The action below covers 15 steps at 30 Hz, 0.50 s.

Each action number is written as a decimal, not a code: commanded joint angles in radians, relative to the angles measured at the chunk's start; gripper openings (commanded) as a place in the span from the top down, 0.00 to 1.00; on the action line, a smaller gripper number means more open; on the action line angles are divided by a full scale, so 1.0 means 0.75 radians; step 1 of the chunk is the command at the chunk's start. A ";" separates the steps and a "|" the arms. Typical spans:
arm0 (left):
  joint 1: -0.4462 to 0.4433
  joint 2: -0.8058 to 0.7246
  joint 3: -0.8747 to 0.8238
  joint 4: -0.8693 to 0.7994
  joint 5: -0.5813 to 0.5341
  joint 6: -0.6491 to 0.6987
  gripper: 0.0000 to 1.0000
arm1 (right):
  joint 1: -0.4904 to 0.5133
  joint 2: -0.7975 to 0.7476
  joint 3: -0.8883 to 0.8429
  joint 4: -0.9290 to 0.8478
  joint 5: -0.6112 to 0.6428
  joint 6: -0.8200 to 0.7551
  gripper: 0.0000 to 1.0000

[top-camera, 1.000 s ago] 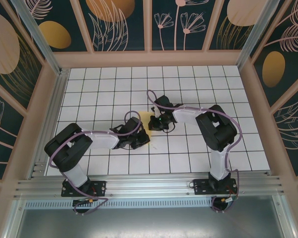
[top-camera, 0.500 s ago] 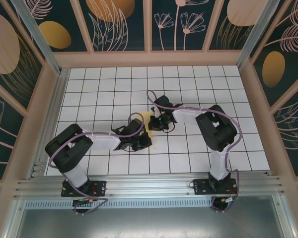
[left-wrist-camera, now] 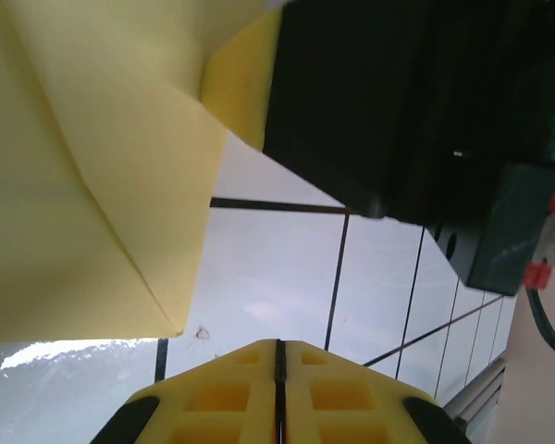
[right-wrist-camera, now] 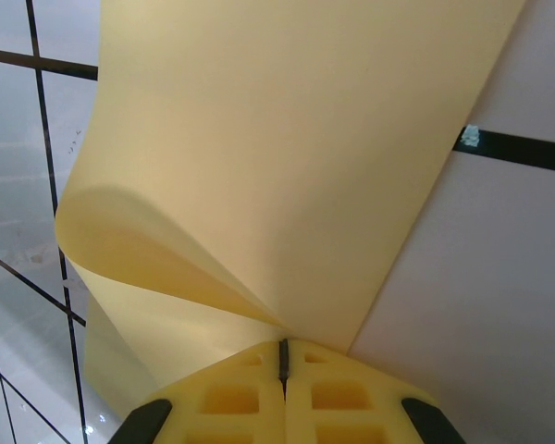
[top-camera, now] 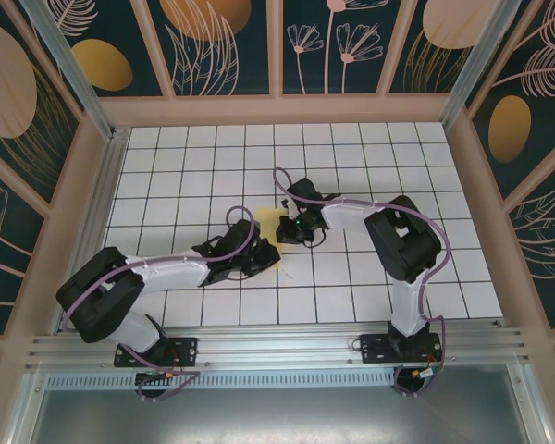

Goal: Fold a paper plane with a square sheet of paper (pick it up from the middle)
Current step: Fold the triangle a second time at the center of the table.

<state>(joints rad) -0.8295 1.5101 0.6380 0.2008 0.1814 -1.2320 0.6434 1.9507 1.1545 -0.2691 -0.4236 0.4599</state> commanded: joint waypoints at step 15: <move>0.130 0.246 0.142 0.047 -0.052 -0.019 0.93 | -0.009 0.107 -0.028 -0.072 0.139 -0.005 0.95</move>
<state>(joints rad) -0.7403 1.6684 0.6991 0.2413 0.1696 -1.2472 0.6430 1.9514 1.1561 -0.2695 -0.4240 0.4587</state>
